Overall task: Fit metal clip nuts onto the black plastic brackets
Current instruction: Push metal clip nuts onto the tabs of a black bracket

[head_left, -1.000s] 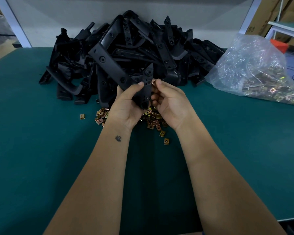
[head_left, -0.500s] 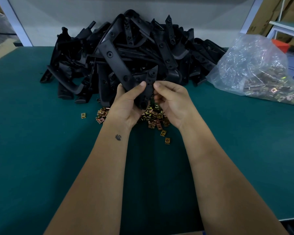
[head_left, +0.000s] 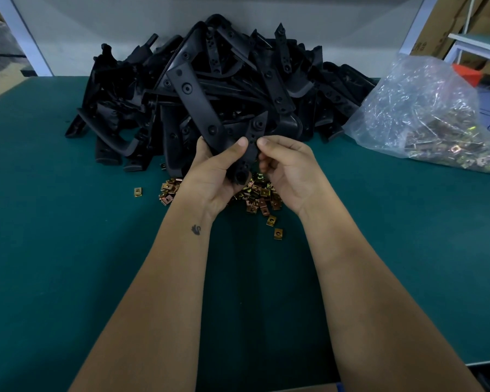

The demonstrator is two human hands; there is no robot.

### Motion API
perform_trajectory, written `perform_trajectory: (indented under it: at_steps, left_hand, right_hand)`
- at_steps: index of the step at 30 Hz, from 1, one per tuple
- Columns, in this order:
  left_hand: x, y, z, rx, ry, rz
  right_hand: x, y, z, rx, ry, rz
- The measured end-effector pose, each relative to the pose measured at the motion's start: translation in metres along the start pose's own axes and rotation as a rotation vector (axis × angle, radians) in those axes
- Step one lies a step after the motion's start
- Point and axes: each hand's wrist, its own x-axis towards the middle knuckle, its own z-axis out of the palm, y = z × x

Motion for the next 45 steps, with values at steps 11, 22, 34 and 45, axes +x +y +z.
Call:
perform_trajectory:
  at_steps: [11, 22, 34, 45]
  left_hand:
    - [0.001, -0.003, -0.001, 0.061, -0.032, 0.013]
    - [0.007, -0.007, -0.002, -0.282, 0.099, -0.012]
    - [0.012, -0.016, -0.001, -0.222, 0.03, 0.037]
    - [0.006, -0.015, 0.008, -0.144, 0.038, 0.027]
  right_hand:
    - [0.001, 0.002, 0.002, -0.099, -0.036, -0.026]
    - [0.003, 0.005, 0.013, -0.027, 0.002, -0.037]
    - [-0.007, 0.02, 0.028, -0.964, 0.334, -0.42]
    - [-0.005, 0.02, 0.026, -1.006, 0.387, -0.46]
